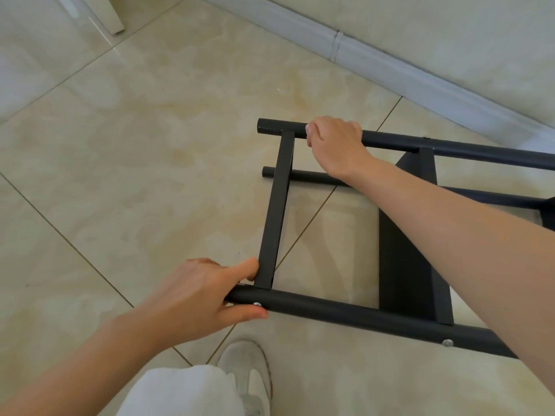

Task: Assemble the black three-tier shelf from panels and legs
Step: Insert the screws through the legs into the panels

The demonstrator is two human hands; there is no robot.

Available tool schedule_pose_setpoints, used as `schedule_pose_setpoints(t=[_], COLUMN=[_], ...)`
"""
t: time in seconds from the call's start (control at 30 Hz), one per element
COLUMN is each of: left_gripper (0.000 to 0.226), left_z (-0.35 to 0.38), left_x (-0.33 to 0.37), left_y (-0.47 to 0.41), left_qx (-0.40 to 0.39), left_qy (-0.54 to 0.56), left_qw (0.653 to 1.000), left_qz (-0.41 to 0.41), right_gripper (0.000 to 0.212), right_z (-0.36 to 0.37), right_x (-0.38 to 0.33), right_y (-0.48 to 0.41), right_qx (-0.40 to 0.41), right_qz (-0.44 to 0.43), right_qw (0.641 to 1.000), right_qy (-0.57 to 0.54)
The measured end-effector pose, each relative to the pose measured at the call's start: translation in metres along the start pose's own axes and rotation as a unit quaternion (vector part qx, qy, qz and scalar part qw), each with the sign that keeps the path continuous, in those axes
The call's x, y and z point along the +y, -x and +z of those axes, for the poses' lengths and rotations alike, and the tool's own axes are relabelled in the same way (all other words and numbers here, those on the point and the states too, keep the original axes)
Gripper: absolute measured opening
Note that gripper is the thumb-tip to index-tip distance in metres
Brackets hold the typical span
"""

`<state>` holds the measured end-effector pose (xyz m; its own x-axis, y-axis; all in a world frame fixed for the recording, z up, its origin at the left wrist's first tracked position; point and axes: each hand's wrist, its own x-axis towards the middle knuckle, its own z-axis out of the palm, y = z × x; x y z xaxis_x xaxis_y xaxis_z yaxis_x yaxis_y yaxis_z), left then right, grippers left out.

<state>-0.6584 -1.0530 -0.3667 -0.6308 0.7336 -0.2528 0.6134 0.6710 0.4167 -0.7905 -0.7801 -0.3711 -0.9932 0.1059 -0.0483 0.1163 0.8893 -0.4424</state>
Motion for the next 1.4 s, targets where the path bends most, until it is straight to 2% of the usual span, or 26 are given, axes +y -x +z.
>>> schedule_pose_setpoints(t=[0.13,0.23,0.33,0.43,0.5,0.53,0.6,0.77,0.83,0.93,1.1,1.27,1.4], left_gripper=[0.034,0.041,0.048,0.074,0.093,0.094,0.090,0.083,0.082,0.082,0.082,0.083,0.083], left_z=[0.009,0.012,0.011,0.008,0.006,0.006,0.009,0.016,0.019,0.020,0.017,0.015,0.013], left_x=[-0.001,0.000,-0.002,-0.006,-0.009,-0.010,-0.014,-0.018,-0.017,-0.017,-0.018,-0.016,-0.017], left_y=[0.008,0.009,0.006,0.001,-0.003,-0.005,-0.009,-0.007,-0.006,-0.006,-0.008,-0.009,-0.011], left_qx=[0.046,0.027,0.046,0.079,0.073,0.061,0.046,0.054,0.063,0.070,0.067,0.062,0.064], left_qy=[-0.011,0.032,0.032,0.034,-0.007,-0.034,-0.060,-0.013,-0.009,0.010,0.006,0.006,0.001], left_qw=[0.999,0.999,0.998,0.996,0.997,0.995,0.992,0.992,0.992,0.991,0.991,0.992,0.991], left_qz=[0.016,-0.024,-0.041,-0.028,0.036,0.067,0.103,0.111,0.110,0.111,0.112,0.108,0.117], right_gripper=[0.037,0.035,0.038,0.039,0.039,0.039,0.037,0.036,0.036,0.023,0.007,0.020,0.018], right_z=[0.003,0.005,0.002,0.004,0.004,0.004,0.003,-0.002,-0.008,-0.004,0.024,0.041,0.049], right_x=[0.000,0.000,0.000,0.000,0.000,0.000,0.001,-0.003,-0.005,-0.004,0.009,0.016,0.007], right_y=[0.007,0.009,0.008,0.008,0.009,0.009,0.011,0.022,0.041,0.087,0.141,0.150,0.149], right_qx=[-0.003,0.008,0.000,0.001,0.000,0.001,0.000,-0.003,0.022,0.047,-0.125,-0.233,-0.314], right_qz=[-0.021,-0.029,-0.023,-0.027,-0.028,-0.030,-0.037,-0.061,-0.079,-0.115,-0.067,-0.009,-0.010], right_qw=[1.000,1.000,1.000,1.000,1.000,1.000,0.999,0.998,0.993,0.978,0.962,0.924,0.875], right_qy=[0.003,0.006,0.004,0.006,0.006,0.005,0.000,-0.017,-0.081,-0.168,-0.235,-0.304,-0.368])
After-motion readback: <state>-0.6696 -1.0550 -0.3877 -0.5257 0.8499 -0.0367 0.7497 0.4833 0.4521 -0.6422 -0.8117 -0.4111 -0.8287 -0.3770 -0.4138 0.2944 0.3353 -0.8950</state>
